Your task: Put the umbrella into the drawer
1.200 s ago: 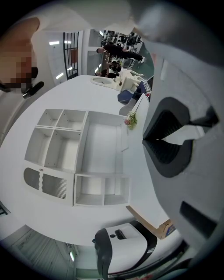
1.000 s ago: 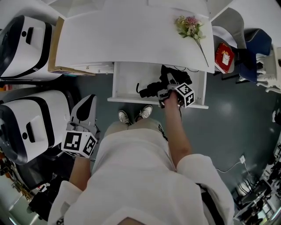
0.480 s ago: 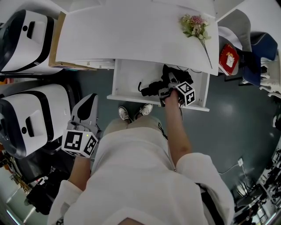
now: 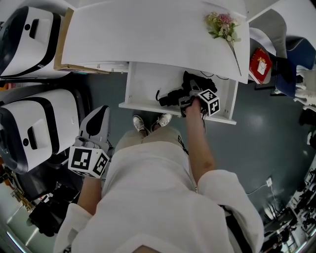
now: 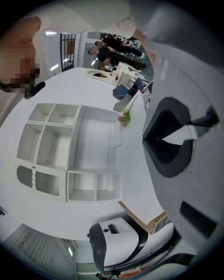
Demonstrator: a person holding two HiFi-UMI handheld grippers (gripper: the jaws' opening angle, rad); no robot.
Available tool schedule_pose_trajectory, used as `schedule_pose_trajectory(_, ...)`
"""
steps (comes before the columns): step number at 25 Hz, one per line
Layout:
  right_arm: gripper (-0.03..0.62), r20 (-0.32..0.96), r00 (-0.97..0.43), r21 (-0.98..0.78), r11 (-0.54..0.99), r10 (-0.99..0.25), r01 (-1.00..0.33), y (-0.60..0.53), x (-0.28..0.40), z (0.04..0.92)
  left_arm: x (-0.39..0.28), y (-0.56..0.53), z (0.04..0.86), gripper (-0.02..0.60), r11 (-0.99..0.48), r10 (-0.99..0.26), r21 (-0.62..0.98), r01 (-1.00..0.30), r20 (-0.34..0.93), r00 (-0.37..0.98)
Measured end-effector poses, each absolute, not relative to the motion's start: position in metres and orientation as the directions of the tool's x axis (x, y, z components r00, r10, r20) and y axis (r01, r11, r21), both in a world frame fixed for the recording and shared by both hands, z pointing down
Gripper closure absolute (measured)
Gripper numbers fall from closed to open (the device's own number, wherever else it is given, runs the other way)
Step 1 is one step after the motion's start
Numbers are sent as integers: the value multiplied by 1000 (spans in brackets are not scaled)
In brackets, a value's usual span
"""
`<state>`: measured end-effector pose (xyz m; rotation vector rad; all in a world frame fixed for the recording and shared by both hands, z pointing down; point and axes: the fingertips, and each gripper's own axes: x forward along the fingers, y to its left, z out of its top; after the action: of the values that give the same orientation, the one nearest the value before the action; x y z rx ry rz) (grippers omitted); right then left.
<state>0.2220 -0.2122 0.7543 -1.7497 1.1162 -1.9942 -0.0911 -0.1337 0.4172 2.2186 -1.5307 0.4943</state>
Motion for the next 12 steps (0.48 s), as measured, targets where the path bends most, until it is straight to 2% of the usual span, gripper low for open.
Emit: schedule_pose_trajectory(12, 298, 812, -197, -581, -723, -550, -375, -211, 226, 773, -95, -128, 423, 568, -296, -796, 146, -944, 509, 328)
